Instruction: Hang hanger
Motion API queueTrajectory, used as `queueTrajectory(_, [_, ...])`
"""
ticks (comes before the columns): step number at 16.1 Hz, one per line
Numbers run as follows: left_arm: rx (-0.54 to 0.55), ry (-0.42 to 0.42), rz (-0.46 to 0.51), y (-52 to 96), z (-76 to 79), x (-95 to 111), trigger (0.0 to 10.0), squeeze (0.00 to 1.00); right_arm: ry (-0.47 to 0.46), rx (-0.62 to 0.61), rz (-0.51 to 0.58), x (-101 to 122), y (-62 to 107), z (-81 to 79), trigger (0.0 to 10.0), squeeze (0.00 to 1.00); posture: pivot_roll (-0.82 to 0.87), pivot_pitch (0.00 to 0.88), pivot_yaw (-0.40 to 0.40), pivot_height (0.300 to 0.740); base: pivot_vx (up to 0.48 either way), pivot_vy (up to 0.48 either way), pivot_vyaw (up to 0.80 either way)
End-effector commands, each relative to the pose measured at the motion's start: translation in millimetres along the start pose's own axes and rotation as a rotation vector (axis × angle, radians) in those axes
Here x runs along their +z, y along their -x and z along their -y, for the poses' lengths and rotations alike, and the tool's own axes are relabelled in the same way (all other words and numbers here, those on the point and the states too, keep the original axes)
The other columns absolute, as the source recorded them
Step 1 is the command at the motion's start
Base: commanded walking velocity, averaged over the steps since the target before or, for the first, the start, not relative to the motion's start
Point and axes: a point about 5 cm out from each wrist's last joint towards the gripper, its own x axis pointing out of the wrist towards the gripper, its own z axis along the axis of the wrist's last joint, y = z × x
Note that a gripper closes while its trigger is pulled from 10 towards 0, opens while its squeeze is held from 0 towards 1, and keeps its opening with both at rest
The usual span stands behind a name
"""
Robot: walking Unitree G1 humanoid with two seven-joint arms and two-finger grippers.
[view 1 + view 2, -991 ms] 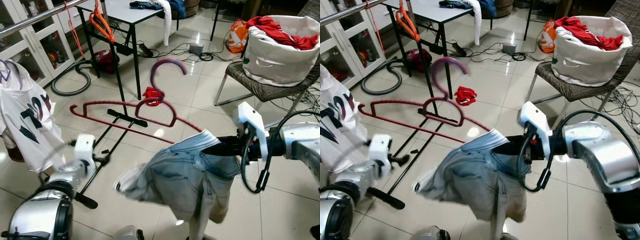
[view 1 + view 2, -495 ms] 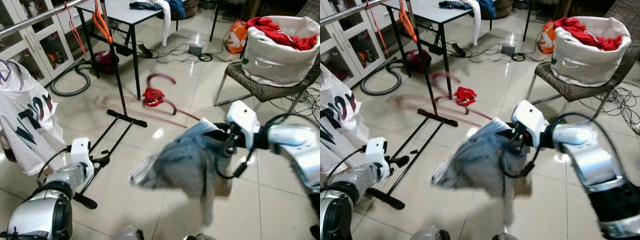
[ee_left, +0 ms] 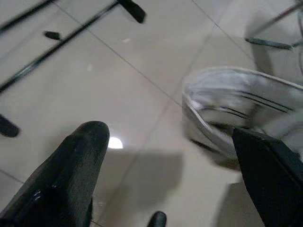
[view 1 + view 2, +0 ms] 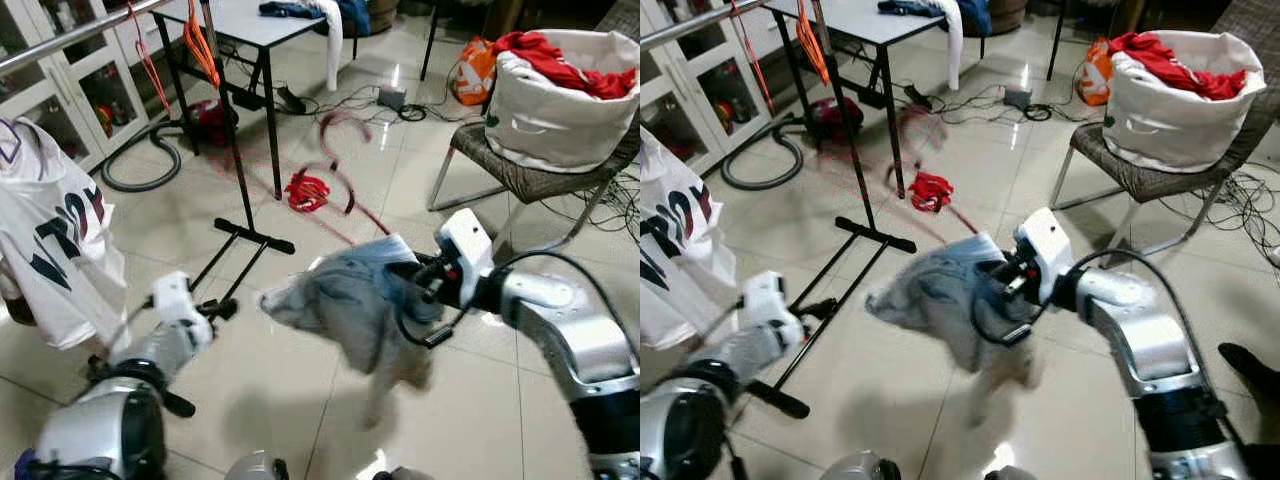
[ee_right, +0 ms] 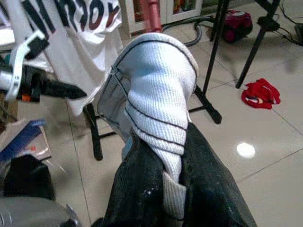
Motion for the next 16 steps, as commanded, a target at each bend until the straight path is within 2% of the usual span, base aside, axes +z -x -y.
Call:
queueTrajectory(1, [0.001,-0.088,0.060,0.3,1.7,12.0,10.0,0.00,-0.010,-0.042,0.050,8.2,1.5,5.7,10.0,0.08,-0.16,0.006,0.048,0.740,0.000,0.000,0.00])
queueTrajectory(2, [-0.014,-0.125,0.078,-0.8,6.3,13.9,10.0,0.00,-0.044,-0.094,0.052,2.9,-1.4,7.9,10.0,0.08,-0.16,0.006,0.044,0.740,0.000,0.000,0.00])
queueTrajectory(3, [-0.027,-0.217,0.100,-1.2,9.9,16.8,10.0,0.00,-0.035,-0.133,0.039,-1.8,-5.5,8.5,10.0,0.08,-0.16,0.006,0.044,0.740,0.000,0.000,0.00])
queueTrajectory(5, [-0.046,-0.254,0.111,-2.5,14.8,15.1,10.0,0.00,-0.072,-0.209,0.064,-6.6,-12.5,8.6,10.0,0.12,-0.15,0.005,0.044,0.740,0.000,0.000,-0.75])
queueTrajectory(11, [-0.002,-0.274,0.099,-0.8,6.5,12.4,10.0,0.00,-0.022,-0.243,0.033,-10.9,-15.9,11.2,10.0,0.20,-0.15,0.007,0.043,0.740,0.000,0.000,-0.74])
queueTrajectory(16, [0.001,-0.296,0.101,-1.7,9.1,13.0,10.0,0.00,0.044,-0.199,0.009,-13.6,-18.0,4.9,10.0,0.22,-0.15,0.007,0.043,0.740,0.000,0.000,-0.70])
